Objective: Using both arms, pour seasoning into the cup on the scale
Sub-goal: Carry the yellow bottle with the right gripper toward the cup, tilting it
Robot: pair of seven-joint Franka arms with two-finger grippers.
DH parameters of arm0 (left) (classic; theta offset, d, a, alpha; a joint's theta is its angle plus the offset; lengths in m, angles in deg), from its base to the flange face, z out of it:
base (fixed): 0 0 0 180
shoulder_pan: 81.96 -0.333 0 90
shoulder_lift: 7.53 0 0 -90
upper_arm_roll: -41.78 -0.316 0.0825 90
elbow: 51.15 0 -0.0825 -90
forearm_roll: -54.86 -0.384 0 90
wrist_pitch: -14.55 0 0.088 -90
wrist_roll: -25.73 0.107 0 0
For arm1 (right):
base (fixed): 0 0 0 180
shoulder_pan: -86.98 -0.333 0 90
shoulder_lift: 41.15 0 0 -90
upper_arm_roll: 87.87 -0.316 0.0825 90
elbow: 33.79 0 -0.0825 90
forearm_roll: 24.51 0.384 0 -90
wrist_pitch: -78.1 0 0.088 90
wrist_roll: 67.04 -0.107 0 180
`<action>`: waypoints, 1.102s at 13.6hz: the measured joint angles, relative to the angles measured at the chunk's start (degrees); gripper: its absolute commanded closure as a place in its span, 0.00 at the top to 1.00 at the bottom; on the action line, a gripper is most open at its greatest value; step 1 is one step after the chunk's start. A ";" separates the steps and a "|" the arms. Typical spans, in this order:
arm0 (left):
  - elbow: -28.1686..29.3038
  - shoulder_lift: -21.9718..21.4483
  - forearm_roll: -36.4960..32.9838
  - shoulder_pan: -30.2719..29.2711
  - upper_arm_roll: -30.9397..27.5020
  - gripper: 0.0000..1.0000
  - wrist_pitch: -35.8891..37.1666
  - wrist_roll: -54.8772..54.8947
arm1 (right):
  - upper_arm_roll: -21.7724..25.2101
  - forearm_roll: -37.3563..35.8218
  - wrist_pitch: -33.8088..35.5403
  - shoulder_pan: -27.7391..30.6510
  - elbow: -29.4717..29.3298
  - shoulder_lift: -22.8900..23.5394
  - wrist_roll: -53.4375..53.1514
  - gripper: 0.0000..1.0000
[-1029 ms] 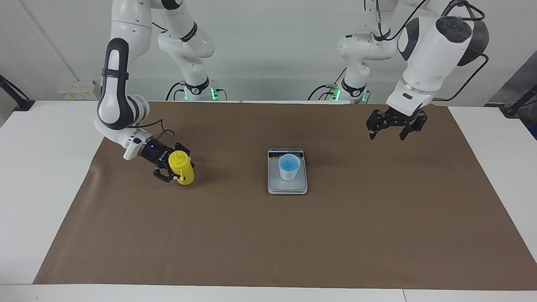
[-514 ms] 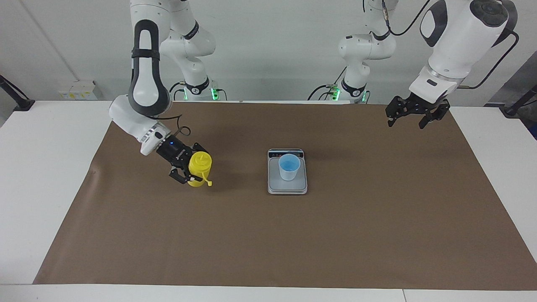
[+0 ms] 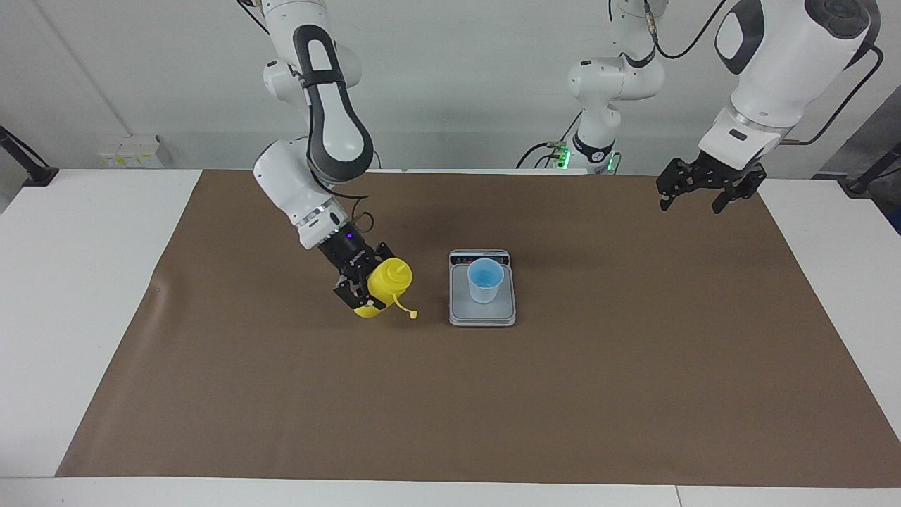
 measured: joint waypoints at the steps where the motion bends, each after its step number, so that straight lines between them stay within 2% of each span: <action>1: -0.95 -0.01 -0.58 0.00 0.03 1.00 0.60 0.85 | 0.00 -2.09 -2.56 -1.68 -0.35 0.58 -1.76 0.00; 5: -1.60 0.00 -0.94 0.00 0.04 1.00 0.87 0.80 | -0.01 -13.18 -9.14 -5.80 -1.58 2.46 -5.48 0.00; 9: -1.60 -0.01 -0.92 0.00 0.05 1.00 1.60 -2.52 | 0.15 -24.42 -10.78 -5.96 -3.77 3.66 -5.66 0.00; 15: -1.96 -0.11 -0.92 -0.01 -0.09 1.00 4.61 -2.71 | 0.39 -36.01 -11.23 -6.23 -5.09 4.85 -5.67 0.00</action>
